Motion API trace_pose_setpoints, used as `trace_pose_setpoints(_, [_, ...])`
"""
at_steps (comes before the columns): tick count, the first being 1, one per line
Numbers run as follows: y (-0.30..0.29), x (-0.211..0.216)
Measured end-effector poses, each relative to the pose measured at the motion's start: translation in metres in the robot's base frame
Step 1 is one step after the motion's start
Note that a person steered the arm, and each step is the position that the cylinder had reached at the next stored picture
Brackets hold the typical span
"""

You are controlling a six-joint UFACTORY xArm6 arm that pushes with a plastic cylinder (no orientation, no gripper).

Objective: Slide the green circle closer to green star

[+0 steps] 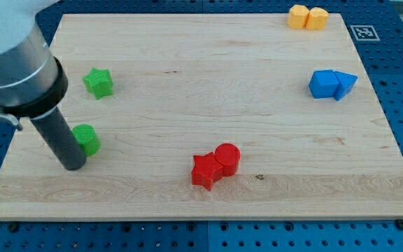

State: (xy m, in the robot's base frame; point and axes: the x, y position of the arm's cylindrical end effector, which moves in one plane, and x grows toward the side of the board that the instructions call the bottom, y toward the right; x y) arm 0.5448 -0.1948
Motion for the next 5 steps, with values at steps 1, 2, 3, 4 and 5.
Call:
trace_pose_setpoints(1, [-0.01, -0.011])
trace_pose_setpoints(2, [-0.014, -0.013])
trace_pose_setpoints(3, [-0.012, -0.018])
trace_pose_setpoints(4, [0.011, -0.018])
trace_pose_setpoints(5, [0.022, -0.025])
